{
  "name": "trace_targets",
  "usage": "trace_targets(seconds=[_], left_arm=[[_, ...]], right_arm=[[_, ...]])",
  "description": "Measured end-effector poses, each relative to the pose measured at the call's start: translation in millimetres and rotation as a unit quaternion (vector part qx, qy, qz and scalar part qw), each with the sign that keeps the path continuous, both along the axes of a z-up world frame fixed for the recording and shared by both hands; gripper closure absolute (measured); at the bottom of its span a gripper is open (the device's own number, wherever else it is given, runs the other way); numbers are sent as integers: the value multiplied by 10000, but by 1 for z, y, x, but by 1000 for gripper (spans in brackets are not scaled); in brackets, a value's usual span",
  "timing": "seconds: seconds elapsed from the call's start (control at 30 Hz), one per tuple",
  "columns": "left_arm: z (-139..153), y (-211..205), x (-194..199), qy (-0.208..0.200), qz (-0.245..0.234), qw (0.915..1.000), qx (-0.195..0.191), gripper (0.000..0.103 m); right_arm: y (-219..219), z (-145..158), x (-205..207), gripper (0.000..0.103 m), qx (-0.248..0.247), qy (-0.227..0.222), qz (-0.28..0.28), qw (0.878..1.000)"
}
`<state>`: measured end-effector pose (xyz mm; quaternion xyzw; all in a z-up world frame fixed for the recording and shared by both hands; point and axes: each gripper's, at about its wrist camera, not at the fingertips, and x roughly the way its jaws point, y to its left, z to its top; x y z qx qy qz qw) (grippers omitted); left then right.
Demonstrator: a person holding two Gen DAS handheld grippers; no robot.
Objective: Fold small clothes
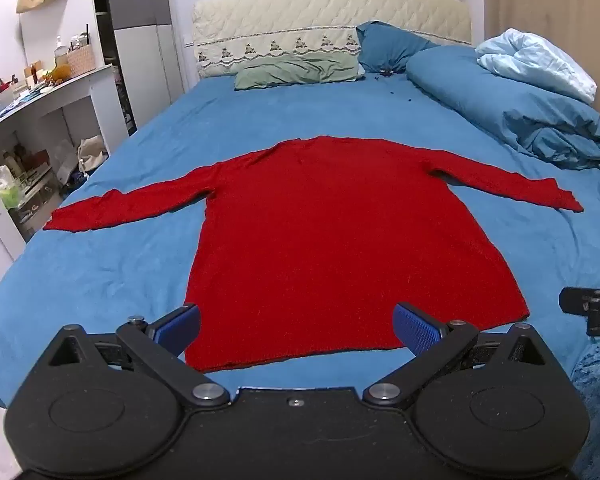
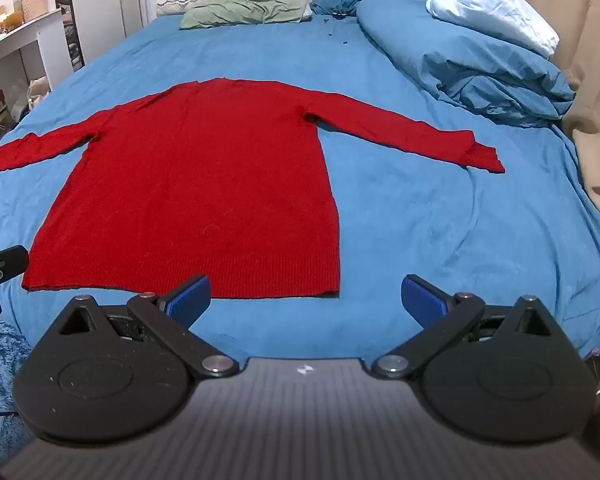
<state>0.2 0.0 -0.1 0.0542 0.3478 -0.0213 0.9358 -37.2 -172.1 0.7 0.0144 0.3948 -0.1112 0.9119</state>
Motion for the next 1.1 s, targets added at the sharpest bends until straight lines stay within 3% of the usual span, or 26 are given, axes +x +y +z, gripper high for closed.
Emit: trace_targets(seconds=[0.17, 1.1], left_arm=[[1, 3, 2, 42, 5, 9998, -194, 0], [1, 2, 5, -5, -74, 9998, -181, 0]], right_arm=[[0, -1, 0, 0, 17, -10, 3, 10000], [-2, -4, -1, 0, 169, -36, -31, 9998]])
